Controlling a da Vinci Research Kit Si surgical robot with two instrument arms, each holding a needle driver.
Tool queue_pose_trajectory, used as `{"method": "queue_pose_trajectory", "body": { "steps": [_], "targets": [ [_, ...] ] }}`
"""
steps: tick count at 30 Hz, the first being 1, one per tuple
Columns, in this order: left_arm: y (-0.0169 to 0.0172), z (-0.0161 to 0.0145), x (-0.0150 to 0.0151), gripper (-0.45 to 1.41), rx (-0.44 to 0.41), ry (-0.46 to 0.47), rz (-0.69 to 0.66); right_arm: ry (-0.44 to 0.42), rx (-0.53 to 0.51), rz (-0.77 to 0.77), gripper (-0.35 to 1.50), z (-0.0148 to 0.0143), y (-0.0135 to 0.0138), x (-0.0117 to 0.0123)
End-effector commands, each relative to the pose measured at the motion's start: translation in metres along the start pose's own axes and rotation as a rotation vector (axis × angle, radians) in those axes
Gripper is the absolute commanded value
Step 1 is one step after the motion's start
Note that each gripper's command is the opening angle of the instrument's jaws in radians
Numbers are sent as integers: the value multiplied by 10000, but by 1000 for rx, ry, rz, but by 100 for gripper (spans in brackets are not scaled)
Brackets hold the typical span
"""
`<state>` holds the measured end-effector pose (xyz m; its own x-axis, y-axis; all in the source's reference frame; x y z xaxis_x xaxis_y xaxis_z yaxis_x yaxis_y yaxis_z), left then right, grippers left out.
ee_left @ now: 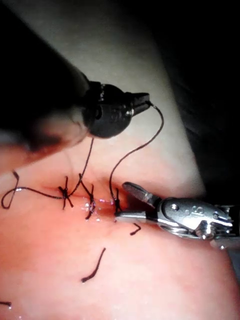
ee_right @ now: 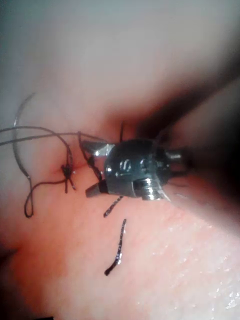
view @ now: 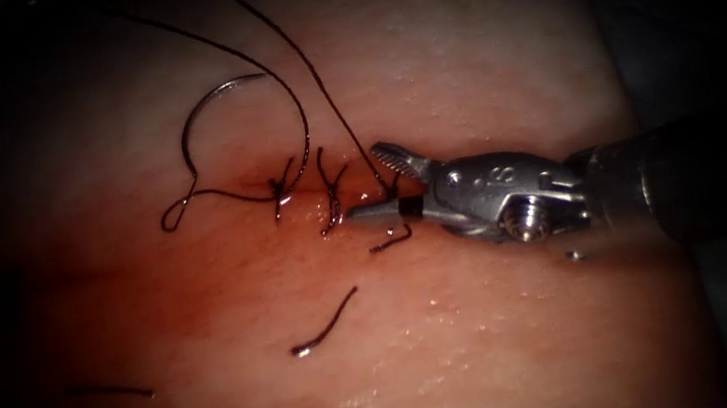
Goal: Wound Closure
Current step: Use the right hand to snip the long suture length.
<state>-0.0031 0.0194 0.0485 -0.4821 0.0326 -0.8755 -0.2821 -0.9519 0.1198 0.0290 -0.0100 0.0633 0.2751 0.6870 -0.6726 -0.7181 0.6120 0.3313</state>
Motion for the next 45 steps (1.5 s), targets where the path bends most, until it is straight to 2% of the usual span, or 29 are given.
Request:
{"method": "queue_pose_trajectory", "body": {
  "steps": [1,7,18,26,31,45],
  "targets": [
    [-1,5,5,-45,2,2,11,1,-26,-19,131,13,0,-5],
    [0,-4,25,-45,-2,15,23,14,-54,-22,130,24,2,-10],
    [0,-7,39,-45,5,29,22,60,-96,-77,130,43,-12,-8],
    [2,-11,44,-45,4,34,24,88,-114,-95,130,49,-7,-7],
    [5,-13,50,-45,4,37,27,101,-121,-111,130,69,-15,-6],
    [8,-16,52,-45,2,47,30,91,-121,-146,126,77,-13,-11]
  ]
}}
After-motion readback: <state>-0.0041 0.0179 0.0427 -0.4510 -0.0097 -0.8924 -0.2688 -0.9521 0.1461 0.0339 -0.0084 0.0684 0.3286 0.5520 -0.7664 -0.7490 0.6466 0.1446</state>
